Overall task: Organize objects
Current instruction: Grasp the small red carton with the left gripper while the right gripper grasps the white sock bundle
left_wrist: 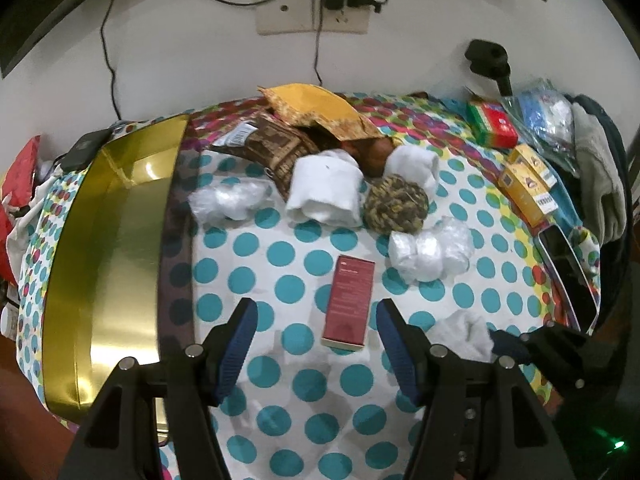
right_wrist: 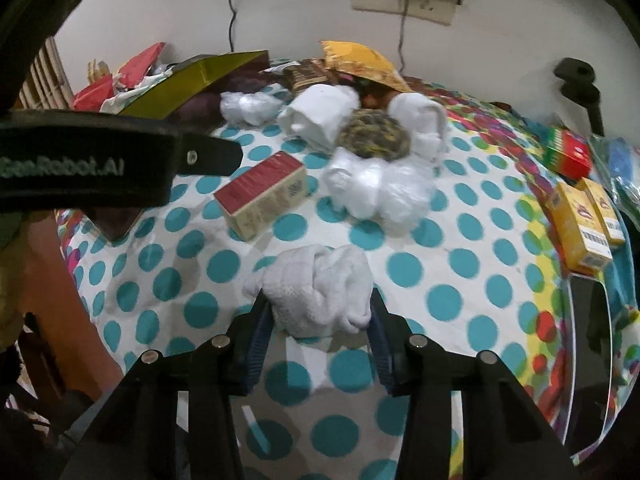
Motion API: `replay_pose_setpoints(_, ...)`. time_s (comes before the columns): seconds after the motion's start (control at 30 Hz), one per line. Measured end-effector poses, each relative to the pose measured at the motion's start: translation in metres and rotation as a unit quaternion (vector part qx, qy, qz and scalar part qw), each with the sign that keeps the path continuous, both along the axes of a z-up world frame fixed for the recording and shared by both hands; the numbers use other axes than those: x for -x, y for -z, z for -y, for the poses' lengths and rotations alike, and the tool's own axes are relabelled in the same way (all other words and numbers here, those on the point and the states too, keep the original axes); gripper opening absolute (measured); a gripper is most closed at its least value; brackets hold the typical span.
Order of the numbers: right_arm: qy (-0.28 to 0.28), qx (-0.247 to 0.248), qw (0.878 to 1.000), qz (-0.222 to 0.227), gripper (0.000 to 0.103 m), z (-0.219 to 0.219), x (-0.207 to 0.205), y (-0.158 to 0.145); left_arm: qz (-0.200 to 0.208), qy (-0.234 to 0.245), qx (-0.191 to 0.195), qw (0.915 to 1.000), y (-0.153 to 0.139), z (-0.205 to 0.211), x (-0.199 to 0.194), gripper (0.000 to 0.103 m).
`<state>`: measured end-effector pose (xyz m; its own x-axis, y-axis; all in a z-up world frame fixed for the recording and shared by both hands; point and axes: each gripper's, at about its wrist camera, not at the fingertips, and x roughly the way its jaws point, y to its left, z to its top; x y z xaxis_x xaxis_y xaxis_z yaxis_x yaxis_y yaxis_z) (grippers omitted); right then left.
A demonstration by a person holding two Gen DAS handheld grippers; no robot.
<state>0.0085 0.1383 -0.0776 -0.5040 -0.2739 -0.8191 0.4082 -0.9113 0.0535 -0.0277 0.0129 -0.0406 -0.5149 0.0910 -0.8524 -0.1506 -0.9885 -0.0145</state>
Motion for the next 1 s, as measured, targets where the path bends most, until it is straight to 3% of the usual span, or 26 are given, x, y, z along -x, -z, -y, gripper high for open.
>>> replay_pose_setpoints(0.37, 0.028, 0.022, 0.999, -0.003, 0.041, -0.024, -0.002, 0.002, 0.029, 0.032, 0.007, 0.999, 0.027, -0.021, 0.012, 0.064)
replay_pose_setpoints(0.83, 0.028, 0.034, 0.999, -0.007, 0.041, -0.028, 0.0, 0.006, 0.024, 0.034, 0.002, 0.9991, 0.044, -0.022, 0.021, 0.063)
replay_pose_setpoints(0.9, 0.028, 0.036, 0.999, -0.009, 0.041, -0.029, 0.0, 0.005, 0.021, 0.037, 0.002, 0.9991, 0.044, -0.022, 0.021, 0.055)
replay_pose_setpoints(0.93, 0.028, 0.036, 0.999, -0.008, 0.041, -0.029, 0.0, 0.005, 0.019, 0.039, 0.004, 0.999, 0.044, -0.023, 0.021, 0.037)
replay_pose_setpoints(0.97, 0.028, 0.036, 0.999, -0.009, 0.041, -0.029, 0.0, 0.006, 0.023, 0.043, 0.007, 0.9988, 0.046, -0.024, 0.022, 0.03)
replay_pose_setpoints(1.0, 0.028, 0.037, 0.999, -0.008, 0.041, -0.029, 0.0, 0.005, 0.025, 0.045, 0.006, 0.9987, 0.047, -0.024, 0.022, 0.03)
